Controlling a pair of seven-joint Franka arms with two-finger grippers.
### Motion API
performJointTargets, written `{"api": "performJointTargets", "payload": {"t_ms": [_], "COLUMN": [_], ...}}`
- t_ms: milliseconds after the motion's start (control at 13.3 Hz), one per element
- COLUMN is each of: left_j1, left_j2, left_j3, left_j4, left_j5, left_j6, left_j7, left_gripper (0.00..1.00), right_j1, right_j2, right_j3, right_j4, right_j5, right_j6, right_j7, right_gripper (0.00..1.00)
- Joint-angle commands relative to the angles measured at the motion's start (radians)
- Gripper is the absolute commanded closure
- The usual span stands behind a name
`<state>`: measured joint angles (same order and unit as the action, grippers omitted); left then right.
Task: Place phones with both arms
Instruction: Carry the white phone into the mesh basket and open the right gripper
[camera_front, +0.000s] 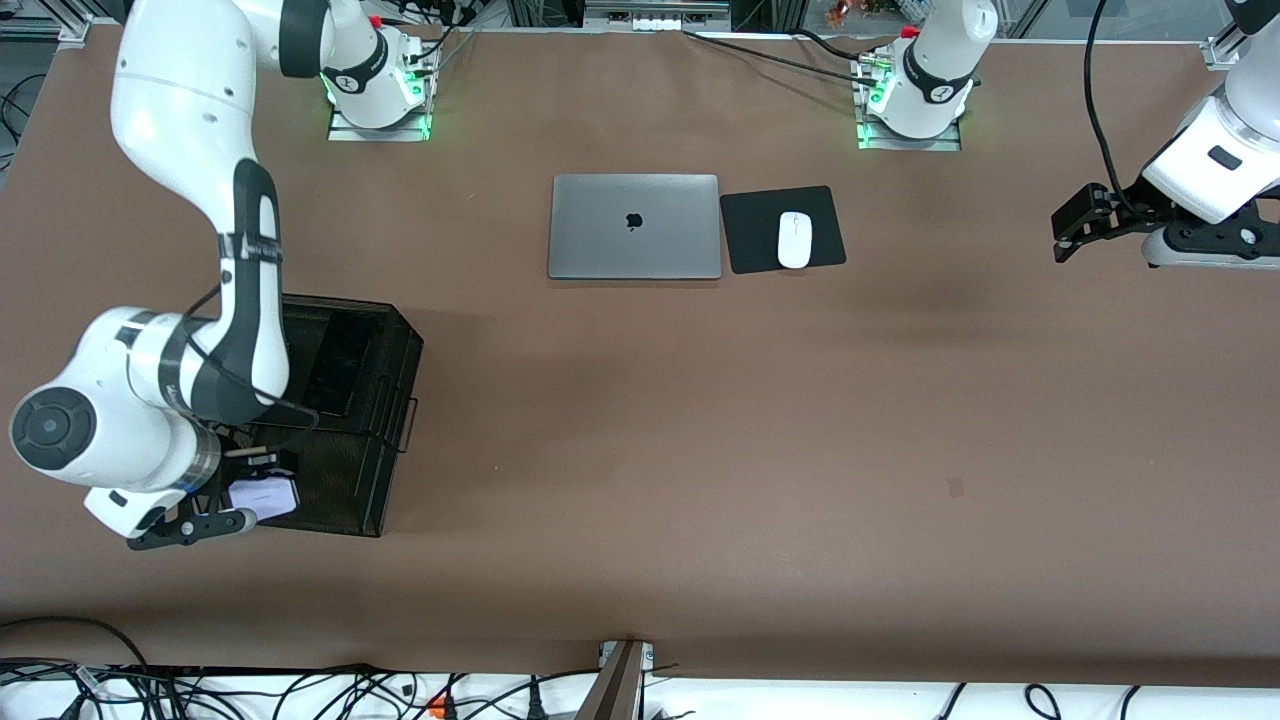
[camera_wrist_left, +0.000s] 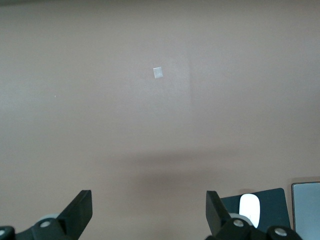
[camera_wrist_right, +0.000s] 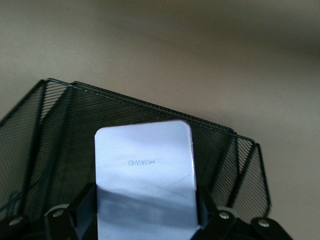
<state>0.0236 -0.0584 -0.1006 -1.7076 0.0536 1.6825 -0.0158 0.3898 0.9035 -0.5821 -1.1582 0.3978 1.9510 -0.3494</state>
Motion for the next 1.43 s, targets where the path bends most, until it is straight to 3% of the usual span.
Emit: {"api": "performJointTargets", "payload": {"t_ms": [0, 150, 226, 301, 376, 602, 828, 1354], "left_j1": [0.006, 0.006, 0.006, 0.006, 0.006, 0.006, 0.006, 0.007], "left_j2": [0.008, 0.008, 0.008, 0.008, 0.008, 0.008, 0.008, 0.008], "left_j3": [-0.004, -0.004, -0.004, -0.004, -0.004, -0.002, -0.002, 0.001], "left_j4": [0.025, 0.025, 0.025, 0.025, 0.025, 0.025, 0.025, 0.025], "left_j5": [-0.006, -0.006, -0.006, -0.006, -0.006, -0.006, -0.006, -0.006], "left_j6": [-0.023, -0.023, -0.023, -0.023, -0.023, -0.023, -0.024, -0.024], "left_j7": [0.000, 0.002, 0.002, 0.002, 0.002, 0.002, 0.004, 0.004], "left_gripper": [0.00, 0.00, 0.00, 0.00, 0.00, 0.00, 0.00, 0.00], "right_j1": [-0.003, -0.005, -0.003, 0.000, -0.002, -0.002, 0.017, 0.080], "right_j2": [0.009, 0.017, 0.015, 0.015, 0.014, -0.011, -0.058, -0.306], "right_j3": [0.025, 0.027, 0.027, 0.027, 0.025, 0.015, -0.051, -0.047], "right_j4": [-0.003, -0.035, -0.044, -0.046, -0.044, -0.035, -0.034, -0.058], "right_j5": [0.054, 0.111, 0.130, 0.130, 0.130, 0.115, 0.101, -0.086], "right_j6": [0.023, 0.016, 0.009, 0.006, 0.005, -0.045, -0.134, -0.314], "right_j7": [-0.005, 0.042, 0.081, 0.107, 0.107, 0.107, 0.105, 0.101], "right_gripper": [0.97, 0.93, 0.79, 0.49, 0.04, 0.00, 0.00, 0.00]}}
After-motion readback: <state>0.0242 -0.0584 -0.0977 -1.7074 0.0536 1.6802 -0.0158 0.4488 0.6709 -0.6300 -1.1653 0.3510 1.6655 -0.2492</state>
